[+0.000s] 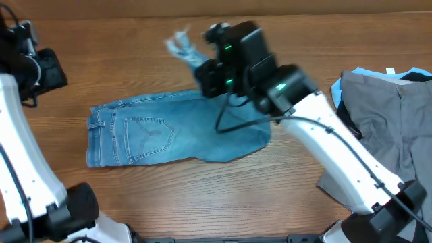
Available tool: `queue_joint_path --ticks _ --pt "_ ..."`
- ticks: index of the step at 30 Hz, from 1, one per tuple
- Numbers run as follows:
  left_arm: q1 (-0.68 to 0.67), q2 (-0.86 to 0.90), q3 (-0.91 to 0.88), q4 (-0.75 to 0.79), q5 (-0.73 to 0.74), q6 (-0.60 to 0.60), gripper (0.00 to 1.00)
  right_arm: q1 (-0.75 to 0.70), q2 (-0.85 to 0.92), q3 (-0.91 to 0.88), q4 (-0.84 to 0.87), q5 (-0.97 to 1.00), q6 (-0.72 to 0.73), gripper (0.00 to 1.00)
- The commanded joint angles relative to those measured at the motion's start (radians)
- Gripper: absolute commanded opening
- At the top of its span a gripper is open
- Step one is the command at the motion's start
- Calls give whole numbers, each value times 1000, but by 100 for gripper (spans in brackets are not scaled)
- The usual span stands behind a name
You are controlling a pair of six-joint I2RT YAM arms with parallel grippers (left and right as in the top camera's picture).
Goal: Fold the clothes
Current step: 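Fold the hems leftward over the waistband with the right gripper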
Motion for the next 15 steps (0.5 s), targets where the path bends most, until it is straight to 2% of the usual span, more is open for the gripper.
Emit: queue_joint_path --ticks 1,8,15 --pt "0 -72 58 -4 18 -14 50 80 82 16 68 40 85 4" --pt "-1 -129 62 -4 18 -14 51 235 220 16 214 40 108 4" --pt "-2 -130 62 -4 45 -14 51 298 328 16 413 61 109 4"
